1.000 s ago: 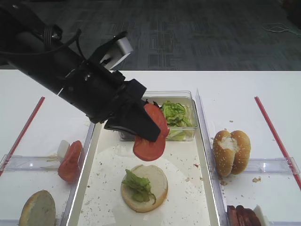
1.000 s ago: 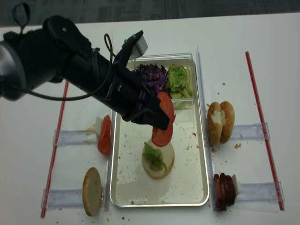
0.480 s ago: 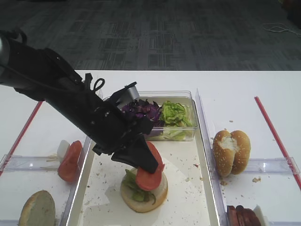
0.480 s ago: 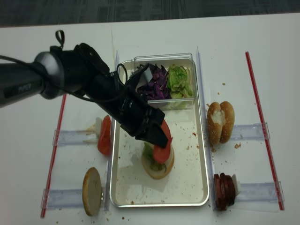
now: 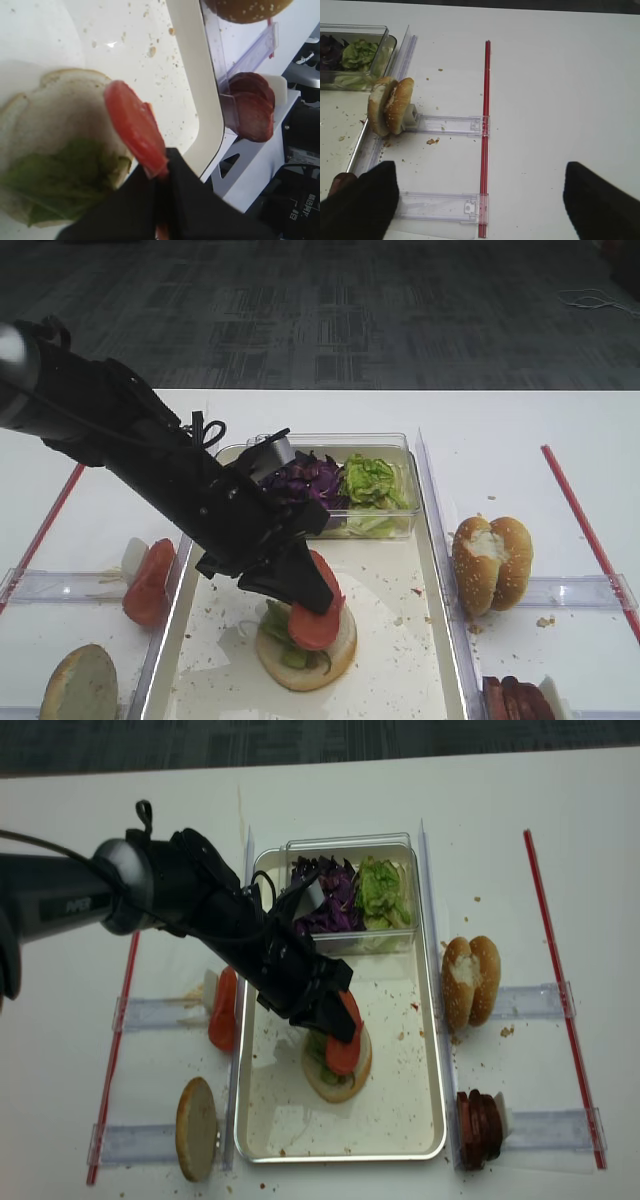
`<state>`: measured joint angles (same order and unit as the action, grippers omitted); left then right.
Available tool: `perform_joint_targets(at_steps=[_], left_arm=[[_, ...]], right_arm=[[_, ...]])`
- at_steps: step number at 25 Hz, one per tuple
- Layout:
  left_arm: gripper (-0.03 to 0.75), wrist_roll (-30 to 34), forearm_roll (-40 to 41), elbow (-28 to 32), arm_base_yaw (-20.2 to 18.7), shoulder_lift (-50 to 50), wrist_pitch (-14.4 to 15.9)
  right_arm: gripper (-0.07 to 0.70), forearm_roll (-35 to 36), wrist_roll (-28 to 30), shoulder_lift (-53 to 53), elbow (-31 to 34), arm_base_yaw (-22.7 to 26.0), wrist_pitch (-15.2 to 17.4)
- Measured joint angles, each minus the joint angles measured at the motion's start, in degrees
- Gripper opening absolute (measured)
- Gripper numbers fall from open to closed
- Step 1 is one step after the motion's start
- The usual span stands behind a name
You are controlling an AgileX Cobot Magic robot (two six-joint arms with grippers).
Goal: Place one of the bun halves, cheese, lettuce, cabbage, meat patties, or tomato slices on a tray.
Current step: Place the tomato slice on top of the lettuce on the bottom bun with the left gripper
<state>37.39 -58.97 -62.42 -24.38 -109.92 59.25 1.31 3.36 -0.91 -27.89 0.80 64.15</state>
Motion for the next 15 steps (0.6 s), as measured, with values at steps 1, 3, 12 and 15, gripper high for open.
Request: perform_joint_targets(at_steps=[1, 3, 12, 15], left_arm=[[0.015, -0.26, 0.0, 0.0, 0.0, -0.03, -0.14], [0.018, -1.02, 0.0, 0.0, 0.0, -0.13, -0.41], [0.238, -2.59, 0.0, 0.0, 0.0, -0.24, -0.54], [0.319, -3.01, 0.0, 0.0, 0.0, -0.24, -0.33]], right_arm=[[0.69, 0.0, 0.0, 0.0, 0.0, 0.0, 0.0], [0.69, 0.0, 0.0, 0.0, 0.0, 0.0, 0.0], [0.69, 0.0, 0.0, 0.0, 0.0, 0.0, 0.0], [0.69, 0.0, 0.0, 0.0, 0.0, 0.0, 0.0]])
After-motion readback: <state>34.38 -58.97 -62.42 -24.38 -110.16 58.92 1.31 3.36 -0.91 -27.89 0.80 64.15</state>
